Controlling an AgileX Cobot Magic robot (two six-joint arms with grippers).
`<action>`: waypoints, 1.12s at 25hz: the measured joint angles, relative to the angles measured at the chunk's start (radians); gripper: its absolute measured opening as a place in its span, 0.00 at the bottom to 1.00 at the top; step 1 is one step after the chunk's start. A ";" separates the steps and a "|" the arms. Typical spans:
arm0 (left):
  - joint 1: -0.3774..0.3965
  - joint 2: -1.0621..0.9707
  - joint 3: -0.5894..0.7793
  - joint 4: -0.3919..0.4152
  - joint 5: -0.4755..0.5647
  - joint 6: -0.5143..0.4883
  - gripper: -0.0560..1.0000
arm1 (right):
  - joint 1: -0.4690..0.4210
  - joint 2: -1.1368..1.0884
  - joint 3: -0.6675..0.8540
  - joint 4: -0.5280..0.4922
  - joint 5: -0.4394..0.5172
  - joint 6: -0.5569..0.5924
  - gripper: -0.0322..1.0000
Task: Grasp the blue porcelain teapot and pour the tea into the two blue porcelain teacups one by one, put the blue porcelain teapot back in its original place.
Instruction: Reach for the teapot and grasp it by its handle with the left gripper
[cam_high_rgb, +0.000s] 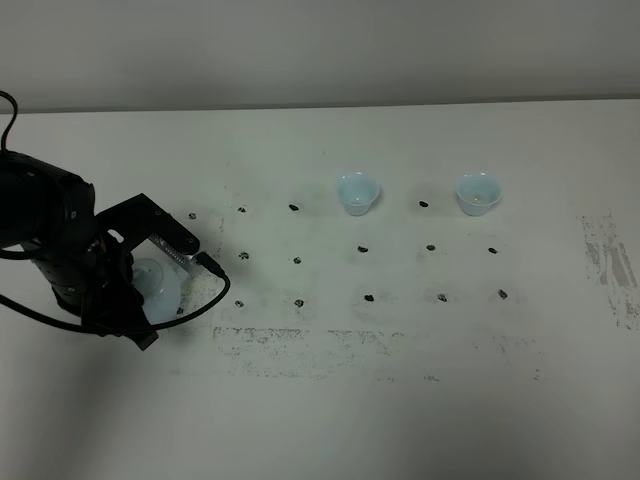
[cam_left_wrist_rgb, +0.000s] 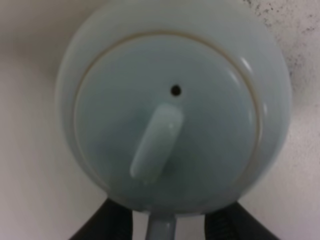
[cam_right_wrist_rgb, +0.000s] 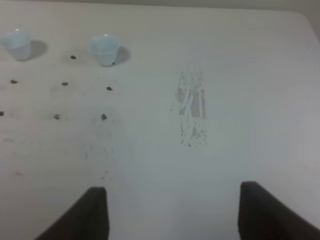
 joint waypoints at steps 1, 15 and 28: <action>0.000 0.000 0.000 0.000 0.000 0.000 0.37 | 0.000 0.000 0.000 0.000 0.000 0.000 0.59; 0.000 0.001 0.000 -0.001 0.008 0.000 0.24 | 0.000 0.000 0.000 0.000 0.000 0.000 0.59; -0.001 0.001 0.000 -0.004 0.018 -0.001 0.11 | 0.000 0.000 0.000 0.000 0.000 0.000 0.59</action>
